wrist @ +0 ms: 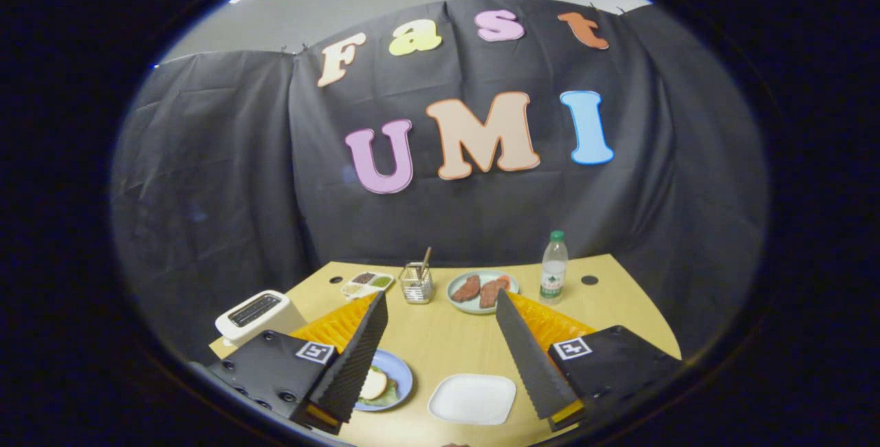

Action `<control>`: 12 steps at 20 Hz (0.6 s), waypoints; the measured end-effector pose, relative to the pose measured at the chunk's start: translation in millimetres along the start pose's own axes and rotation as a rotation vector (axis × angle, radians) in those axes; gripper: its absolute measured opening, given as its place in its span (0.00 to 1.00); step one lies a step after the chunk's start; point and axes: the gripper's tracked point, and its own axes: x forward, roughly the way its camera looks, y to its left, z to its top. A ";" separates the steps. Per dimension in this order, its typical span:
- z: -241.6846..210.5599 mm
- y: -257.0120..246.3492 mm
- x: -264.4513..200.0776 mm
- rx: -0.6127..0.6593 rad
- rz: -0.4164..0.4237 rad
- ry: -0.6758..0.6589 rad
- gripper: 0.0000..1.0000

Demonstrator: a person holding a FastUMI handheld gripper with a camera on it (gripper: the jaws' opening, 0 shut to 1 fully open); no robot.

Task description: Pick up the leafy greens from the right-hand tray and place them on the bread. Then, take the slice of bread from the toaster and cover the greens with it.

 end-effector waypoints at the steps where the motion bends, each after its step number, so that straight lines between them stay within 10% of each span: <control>1: 9.0 -6.1 -2.1 -0.025 -0.013 -0.028 0.99; 12: 74.2 -17.6 -38.8 -0.121 -0.130 -0.257 0.99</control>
